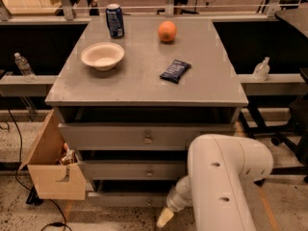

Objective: Open bottom drawer

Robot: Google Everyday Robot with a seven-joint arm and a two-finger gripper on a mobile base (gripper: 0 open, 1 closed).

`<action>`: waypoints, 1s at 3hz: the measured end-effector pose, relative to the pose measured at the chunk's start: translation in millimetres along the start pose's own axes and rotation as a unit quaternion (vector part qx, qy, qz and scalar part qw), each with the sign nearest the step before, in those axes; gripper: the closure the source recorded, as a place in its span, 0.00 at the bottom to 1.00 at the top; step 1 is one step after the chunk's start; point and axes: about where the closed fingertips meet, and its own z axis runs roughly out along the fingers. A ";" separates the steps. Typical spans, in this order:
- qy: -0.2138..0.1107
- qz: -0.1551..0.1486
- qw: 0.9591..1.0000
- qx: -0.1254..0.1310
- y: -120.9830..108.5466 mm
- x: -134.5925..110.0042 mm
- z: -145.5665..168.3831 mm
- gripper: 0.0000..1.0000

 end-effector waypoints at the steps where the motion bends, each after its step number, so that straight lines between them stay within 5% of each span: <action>1: -0.022 0.025 0.999 -0.016 8.1 14.8 0.2 0.00; 3: -0.022 0.025 0.999 -0.016 7.2 11.7 -5.3 0.00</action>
Offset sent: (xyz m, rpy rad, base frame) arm -0.0500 -0.0640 -0.0159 0.3132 0.1249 -0.2281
